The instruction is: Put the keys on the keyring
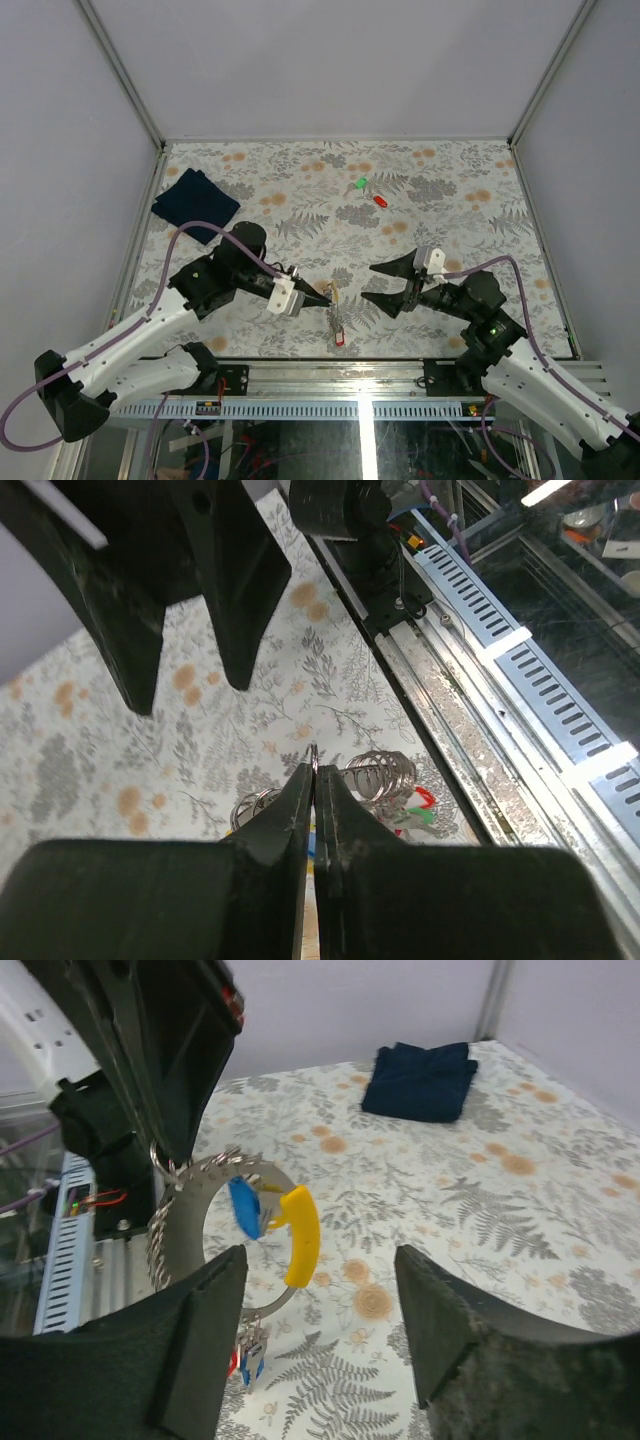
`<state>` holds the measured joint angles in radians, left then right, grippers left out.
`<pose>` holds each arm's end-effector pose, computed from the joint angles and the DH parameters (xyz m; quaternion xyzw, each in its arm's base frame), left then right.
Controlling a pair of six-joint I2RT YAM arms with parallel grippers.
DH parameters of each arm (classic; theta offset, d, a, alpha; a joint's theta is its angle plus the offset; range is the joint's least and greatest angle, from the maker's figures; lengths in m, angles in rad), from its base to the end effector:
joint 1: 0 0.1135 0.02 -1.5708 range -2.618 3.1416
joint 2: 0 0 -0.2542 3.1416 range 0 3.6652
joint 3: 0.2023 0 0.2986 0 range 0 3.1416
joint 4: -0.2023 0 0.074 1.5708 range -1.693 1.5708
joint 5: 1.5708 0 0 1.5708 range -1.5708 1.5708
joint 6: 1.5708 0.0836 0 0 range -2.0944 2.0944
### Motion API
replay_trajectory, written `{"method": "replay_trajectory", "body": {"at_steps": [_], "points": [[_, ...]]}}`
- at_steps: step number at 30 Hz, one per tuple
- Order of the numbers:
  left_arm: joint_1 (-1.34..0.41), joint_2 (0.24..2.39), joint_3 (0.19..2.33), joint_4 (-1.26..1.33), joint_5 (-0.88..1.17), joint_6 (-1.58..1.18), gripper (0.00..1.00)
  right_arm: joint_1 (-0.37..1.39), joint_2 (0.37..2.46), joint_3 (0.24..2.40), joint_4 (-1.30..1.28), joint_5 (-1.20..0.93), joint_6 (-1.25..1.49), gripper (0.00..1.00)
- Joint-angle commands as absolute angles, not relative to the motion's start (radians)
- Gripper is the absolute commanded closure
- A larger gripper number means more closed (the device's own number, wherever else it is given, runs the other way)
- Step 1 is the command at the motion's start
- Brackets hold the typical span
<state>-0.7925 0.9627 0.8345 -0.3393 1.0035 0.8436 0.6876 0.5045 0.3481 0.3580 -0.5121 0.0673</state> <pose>0.1455 -0.2480 0.2906 0.7173 0.3265 -0.3977 0.4698 0.1592 0.1838 0.2795 -0.3735 0.5227 0.4251 0.6376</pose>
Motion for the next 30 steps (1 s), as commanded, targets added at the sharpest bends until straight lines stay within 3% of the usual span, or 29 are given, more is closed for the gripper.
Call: {"method": "replay_trajectory", "body": {"at_steps": [1,6,12,20,30], "points": [[-0.800,0.922,0.911,-0.474,1.085,1.034,1.00,0.693,0.565,0.370,0.494,-0.686,0.074,0.28],[-0.800,0.914,0.935,-0.476,1.094,1.051,1.00,0.725,0.652,0.399,0.517,-0.725,0.076,0.20],[-0.799,0.929,0.964,-0.476,1.106,1.063,1.00,0.840,0.736,0.412,0.527,-0.609,0.021,0.19],[-0.800,0.932,0.979,-0.476,1.130,1.064,1.00,0.864,0.787,0.391,0.625,-0.462,0.016,0.25],[-0.800,0.924,0.985,-0.476,1.142,1.063,1.00,0.866,0.896,0.417,0.693,-0.500,0.035,0.37]]}}
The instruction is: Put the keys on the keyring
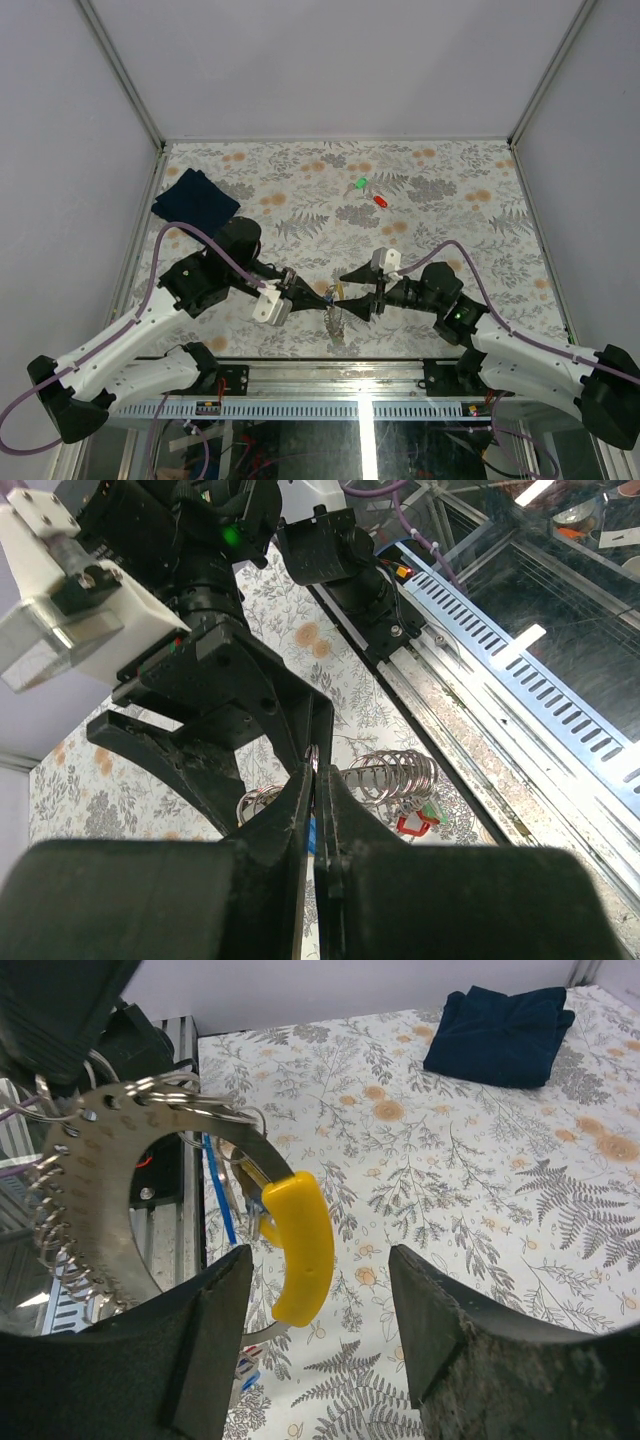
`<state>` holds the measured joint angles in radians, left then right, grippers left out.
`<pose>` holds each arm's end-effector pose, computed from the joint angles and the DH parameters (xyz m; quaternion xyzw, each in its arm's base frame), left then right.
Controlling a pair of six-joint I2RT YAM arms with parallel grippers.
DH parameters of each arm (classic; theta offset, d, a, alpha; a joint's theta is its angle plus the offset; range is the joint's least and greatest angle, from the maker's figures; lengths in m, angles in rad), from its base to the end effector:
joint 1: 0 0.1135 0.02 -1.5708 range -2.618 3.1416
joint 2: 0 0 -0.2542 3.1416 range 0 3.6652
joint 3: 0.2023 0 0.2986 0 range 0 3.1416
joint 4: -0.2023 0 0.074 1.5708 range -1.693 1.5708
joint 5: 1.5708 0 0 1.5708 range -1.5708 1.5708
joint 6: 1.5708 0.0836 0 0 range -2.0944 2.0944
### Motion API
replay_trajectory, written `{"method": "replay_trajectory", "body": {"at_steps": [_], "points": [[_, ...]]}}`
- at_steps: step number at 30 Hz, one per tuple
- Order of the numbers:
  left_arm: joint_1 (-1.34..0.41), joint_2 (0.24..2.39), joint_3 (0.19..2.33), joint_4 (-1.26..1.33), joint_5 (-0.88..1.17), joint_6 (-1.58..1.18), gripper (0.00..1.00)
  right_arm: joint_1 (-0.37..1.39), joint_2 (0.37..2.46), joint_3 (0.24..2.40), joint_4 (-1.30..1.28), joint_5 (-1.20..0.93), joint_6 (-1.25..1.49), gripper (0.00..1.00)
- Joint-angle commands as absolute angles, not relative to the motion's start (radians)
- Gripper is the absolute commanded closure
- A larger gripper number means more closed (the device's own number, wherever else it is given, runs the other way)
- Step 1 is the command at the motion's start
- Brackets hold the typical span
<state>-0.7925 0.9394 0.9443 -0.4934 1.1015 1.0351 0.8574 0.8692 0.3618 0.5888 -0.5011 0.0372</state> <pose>0.1301 -0.2381 0.3276 0.7430 0.2326 -0.3921 0.4900 0.1578 0.2437 0.2299 -0.4290 0.5295 0.4596 0.5696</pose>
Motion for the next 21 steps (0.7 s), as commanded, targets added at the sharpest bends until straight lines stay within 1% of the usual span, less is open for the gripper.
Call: {"method": "replay_trajectory", "body": {"at_steps": [1,3,8,9,13,14,15,17,18,19,21], "points": [[-0.799,0.923,0.984,-0.476,1.143,1.062,1.00,0.866,0.904,0.417,0.704,-0.500,0.039,0.38],[-0.799,0.924,0.985,-0.476,1.141,1.062,1.00,0.868,0.921,0.421,0.721,-0.501,0.042,0.41],[-0.799,0.923,0.983,-0.476,1.141,1.061,1.00,0.881,0.956,0.431,0.763,-0.501,0.055,0.43],[-0.799,0.924,0.983,-0.476,1.140,1.061,1.00,0.884,0.962,0.432,0.772,-0.501,0.055,0.46],[-0.800,0.920,0.984,-0.476,1.138,1.056,1.00,0.888,0.969,0.437,0.788,-0.491,0.047,0.71],[-0.800,0.916,0.984,-0.476,1.137,1.056,1.00,0.888,0.964,0.437,0.788,-0.483,0.040,0.78],[-0.799,0.913,0.984,-0.476,1.135,1.054,0.98,0.888,0.955,0.437,0.786,-0.473,0.032,0.84],[-0.799,0.907,0.981,-0.476,1.130,1.050,0.92,0.888,0.932,0.441,0.771,-0.452,0.013,0.92],[-0.800,0.903,0.981,-0.476,1.128,1.047,0.87,0.888,0.918,0.445,0.760,-0.438,0.002,0.95],[-0.800,0.898,0.979,-0.476,1.126,1.046,0.81,0.888,0.904,0.448,0.747,-0.423,-0.009,0.98],[-0.799,0.890,0.977,-0.476,1.124,1.040,0.76,0.888,0.874,0.460,0.715,-0.394,-0.037,1.00]]}}
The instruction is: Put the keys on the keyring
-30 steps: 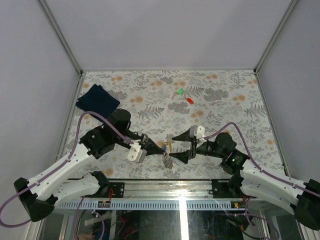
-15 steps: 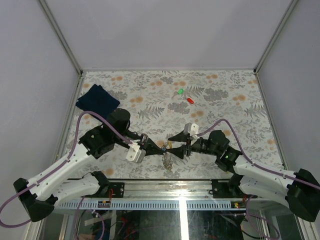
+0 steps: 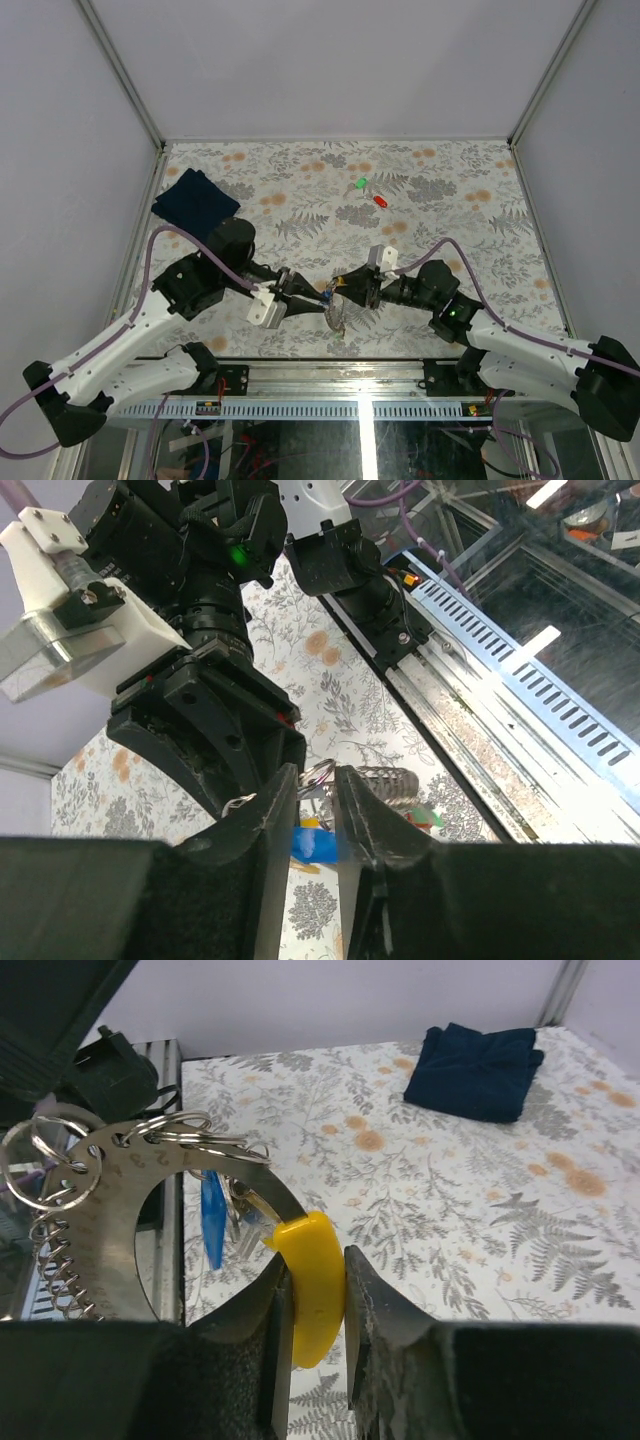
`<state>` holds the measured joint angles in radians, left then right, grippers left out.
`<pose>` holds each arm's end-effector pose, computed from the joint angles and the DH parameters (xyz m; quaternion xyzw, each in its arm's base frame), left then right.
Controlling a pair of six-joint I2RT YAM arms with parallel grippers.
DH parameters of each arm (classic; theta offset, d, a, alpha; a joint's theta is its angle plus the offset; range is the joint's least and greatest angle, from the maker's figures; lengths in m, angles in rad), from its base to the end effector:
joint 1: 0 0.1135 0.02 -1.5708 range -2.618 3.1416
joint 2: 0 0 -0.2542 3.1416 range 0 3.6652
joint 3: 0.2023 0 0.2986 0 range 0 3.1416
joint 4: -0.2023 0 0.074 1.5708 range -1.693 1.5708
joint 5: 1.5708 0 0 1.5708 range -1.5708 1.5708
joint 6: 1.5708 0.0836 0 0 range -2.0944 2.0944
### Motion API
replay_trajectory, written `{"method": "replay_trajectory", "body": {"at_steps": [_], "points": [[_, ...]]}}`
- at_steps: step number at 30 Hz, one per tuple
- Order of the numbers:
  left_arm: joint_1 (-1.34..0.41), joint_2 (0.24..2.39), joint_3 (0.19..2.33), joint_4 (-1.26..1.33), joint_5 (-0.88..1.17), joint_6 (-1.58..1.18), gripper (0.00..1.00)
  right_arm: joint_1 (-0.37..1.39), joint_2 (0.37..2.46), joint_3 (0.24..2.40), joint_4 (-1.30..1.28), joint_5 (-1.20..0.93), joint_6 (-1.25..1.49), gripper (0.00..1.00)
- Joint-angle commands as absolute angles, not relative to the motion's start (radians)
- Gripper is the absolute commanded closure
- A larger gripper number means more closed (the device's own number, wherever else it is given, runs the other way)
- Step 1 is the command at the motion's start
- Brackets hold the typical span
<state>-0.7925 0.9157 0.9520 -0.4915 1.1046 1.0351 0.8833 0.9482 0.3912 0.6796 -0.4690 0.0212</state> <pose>0.1262 -0.2344 0.3366 0.7415 0.2212 -0.3873 0.5012 0.1607 0.2552 0.2345 -0.4273 0.5127 0.4568 0.5881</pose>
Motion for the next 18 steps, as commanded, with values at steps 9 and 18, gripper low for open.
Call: {"method": "replay_trajectory", "body": {"at_steps": [9,18], "points": [[-0.800,0.833,0.951,-0.371,1.111,0.898,0.66,0.888,0.771,0.544,0.508,-0.329,-0.251,0.99],[-0.800,0.778,0.894,-0.099,0.926,0.434,0.47,0.888,0.684,0.626,0.255,-0.337,-0.644,0.98]]}}
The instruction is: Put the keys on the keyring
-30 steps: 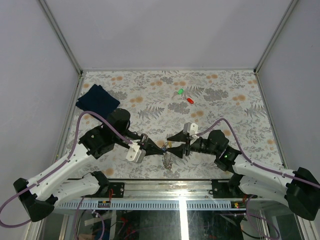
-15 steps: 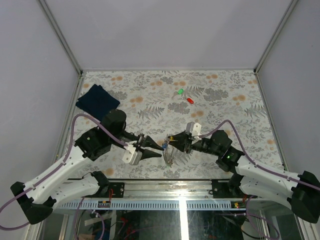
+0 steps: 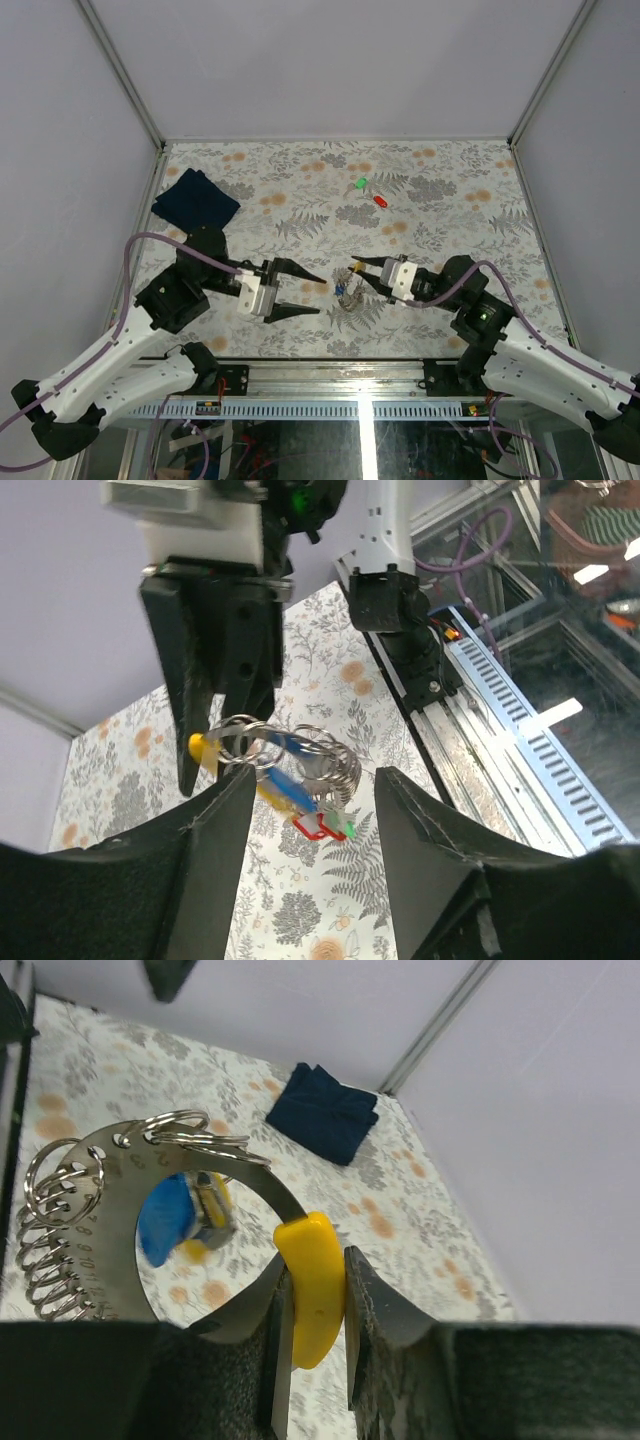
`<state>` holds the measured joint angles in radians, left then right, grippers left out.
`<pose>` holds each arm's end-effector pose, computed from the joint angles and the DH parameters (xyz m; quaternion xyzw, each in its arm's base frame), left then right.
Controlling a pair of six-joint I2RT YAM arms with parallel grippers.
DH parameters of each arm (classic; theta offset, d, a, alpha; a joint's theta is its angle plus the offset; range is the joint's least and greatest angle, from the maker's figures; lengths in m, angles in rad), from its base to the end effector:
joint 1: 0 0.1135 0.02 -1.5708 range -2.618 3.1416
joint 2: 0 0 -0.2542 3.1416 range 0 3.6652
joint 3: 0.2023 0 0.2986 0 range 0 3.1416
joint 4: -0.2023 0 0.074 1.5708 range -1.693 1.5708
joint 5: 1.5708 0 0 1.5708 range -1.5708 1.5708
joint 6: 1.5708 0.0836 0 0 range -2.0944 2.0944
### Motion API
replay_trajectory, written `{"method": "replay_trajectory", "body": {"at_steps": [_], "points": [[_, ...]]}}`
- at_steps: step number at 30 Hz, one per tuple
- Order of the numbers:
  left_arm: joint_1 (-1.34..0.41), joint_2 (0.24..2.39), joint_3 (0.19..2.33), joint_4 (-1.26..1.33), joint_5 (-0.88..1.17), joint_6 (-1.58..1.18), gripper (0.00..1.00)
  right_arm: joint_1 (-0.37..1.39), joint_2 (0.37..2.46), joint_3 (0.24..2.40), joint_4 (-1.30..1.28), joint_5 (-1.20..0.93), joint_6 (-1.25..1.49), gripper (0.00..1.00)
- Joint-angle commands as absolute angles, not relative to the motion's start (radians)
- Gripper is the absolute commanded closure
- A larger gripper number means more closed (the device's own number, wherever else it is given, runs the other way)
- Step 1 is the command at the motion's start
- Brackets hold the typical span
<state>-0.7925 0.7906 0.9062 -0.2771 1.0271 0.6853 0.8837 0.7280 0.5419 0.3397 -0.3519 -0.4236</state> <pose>0.1179 -0.2215 0.3687 0.6821 0.2762 -0.4040 0.5433 0.1550 0.2343 0.3108 -0.4951 0.4278 0.2814 0.7019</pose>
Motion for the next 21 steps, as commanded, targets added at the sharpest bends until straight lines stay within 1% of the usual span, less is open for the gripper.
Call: {"method": "replay_trajectory", "body": {"at_steps": [1,6,11,15,21], "points": [[-0.800,0.778,0.897,-0.092,0.909,0.402,0.47,0.887,0.678,0.641,0.230,-0.336,-0.671,0.98],[-0.800,0.779,0.903,-0.039,0.881,0.282,0.47,0.888,0.655,0.676,0.157,-0.339,-0.782,0.99],[-0.800,0.774,0.879,0.059,0.870,0.182,0.49,0.887,0.662,0.733,0.088,-0.325,-0.836,0.99],[-0.799,0.775,0.856,0.155,0.851,0.083,0.52,0.887,0.676,0.771,0.058,-0.324,-0.832,0.99],[-0.800,0.784,0.851,0.196,0.809,-0.005,0.53,0.887,0.662,0.772,0.083,-0.335,-0.784,1.00]]}}
